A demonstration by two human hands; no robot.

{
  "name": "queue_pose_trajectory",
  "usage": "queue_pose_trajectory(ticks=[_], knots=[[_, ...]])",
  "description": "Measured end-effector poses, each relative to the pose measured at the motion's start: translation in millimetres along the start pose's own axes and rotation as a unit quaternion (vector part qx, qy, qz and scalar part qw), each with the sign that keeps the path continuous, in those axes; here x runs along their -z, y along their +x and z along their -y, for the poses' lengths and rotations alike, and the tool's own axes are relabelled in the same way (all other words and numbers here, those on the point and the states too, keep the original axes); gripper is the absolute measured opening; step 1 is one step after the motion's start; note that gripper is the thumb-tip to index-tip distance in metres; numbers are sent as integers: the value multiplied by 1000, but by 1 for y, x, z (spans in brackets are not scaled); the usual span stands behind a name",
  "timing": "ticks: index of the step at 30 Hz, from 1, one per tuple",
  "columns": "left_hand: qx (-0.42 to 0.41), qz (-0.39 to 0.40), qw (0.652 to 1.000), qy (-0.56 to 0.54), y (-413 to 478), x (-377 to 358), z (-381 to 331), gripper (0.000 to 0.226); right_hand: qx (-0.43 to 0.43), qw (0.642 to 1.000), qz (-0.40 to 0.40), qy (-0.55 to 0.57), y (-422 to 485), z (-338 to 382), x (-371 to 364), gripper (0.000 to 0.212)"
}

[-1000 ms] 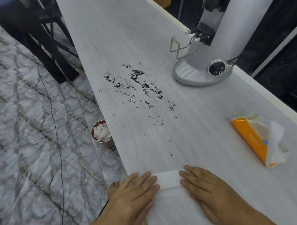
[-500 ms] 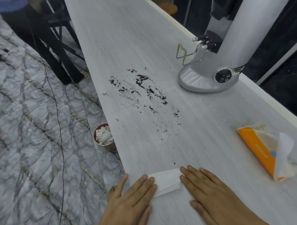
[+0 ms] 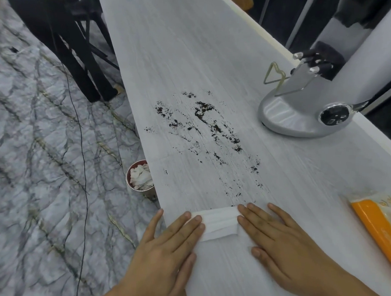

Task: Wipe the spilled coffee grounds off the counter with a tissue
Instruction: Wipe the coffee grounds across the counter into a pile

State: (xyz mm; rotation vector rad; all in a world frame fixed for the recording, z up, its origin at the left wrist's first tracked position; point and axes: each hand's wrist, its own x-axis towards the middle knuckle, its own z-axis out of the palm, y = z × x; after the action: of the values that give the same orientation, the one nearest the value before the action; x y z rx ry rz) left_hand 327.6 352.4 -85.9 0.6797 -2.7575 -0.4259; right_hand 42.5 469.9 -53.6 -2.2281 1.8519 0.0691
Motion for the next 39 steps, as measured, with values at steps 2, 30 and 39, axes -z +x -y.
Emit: queue_pose_trajectory(ticks=[2,30,39], knots=[[11,-5,1000,-7,8,3,14,51,3,1000,2,0,20,-6,4,60],[96,5,995,24,181,68,269,53,34,999,22,-31,349,-83,75,57],[92,-64,994,-8,183,62,266,41,43,999,-12,-7,347,-77,70,55]])
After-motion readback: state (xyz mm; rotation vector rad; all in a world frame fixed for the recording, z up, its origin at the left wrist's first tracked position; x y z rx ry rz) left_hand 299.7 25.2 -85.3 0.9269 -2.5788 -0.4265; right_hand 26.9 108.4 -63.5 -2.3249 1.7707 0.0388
